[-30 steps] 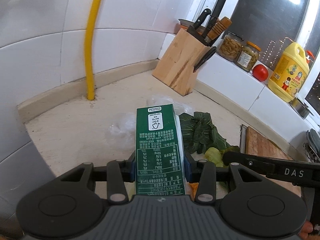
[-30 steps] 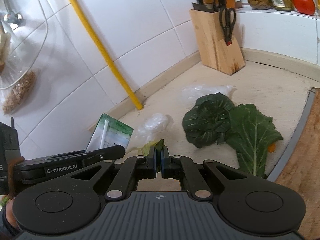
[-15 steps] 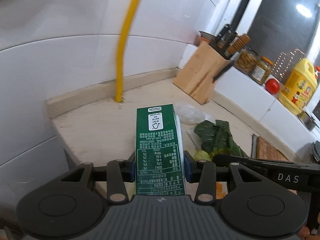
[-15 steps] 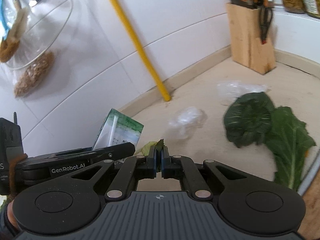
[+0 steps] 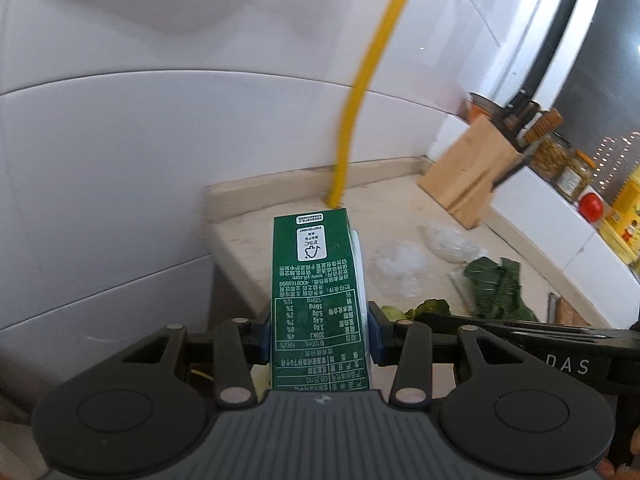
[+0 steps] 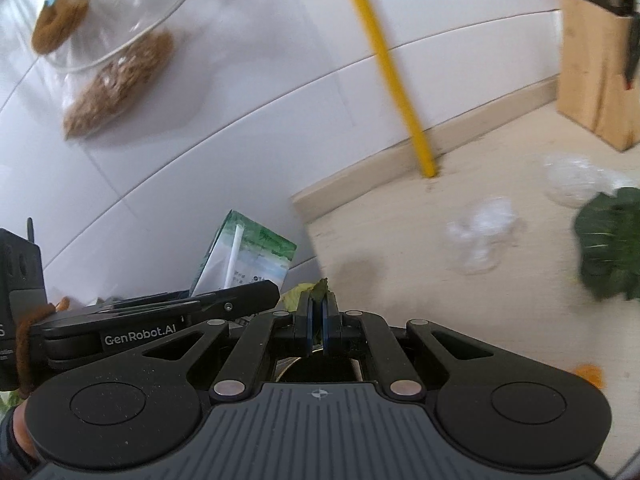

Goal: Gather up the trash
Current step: 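Carry the carton and leaf piece toward the trash bin with both grippers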

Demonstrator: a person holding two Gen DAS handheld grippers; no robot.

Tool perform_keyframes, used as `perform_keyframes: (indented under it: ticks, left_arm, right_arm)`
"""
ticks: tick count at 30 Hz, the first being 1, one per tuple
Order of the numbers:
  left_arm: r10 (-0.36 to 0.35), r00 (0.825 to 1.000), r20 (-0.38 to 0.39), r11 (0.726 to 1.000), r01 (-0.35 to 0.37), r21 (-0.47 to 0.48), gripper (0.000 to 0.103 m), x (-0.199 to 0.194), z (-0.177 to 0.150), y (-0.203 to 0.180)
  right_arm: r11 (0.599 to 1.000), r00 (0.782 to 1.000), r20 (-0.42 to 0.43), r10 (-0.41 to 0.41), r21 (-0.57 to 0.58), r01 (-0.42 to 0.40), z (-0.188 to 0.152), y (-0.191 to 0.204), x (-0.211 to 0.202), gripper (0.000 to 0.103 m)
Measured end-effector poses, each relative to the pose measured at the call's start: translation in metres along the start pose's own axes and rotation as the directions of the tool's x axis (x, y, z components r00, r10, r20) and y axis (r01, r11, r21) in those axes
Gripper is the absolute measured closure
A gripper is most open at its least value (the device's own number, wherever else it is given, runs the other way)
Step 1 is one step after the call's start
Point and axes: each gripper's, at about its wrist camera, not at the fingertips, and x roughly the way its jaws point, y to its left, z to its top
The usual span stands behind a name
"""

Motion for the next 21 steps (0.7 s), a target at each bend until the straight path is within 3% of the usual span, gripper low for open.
perform_keyframes:
  ticks: [13, 21]
  left_arm:
    - [0.091, 0.995, -0.027, 0.993, -0.093, -0.079, 0.065, -0.016, -0.018, 0.063]
    - [0.13, 0.99, -0.059, 0.985, -0.135, -0.103, 0.065, -0.011, -0.027, 0.09]
  right_arm:
    - [0.997, 0.992, -0.108, 0.059, -0.043, -0.064, -0.015, 0.044, 0.056, 0.096]
    - [0.997, 0.989, -0.141, 0.049, -0.051, -0.057, -0.021, 0.056, 0.083, 0.096]
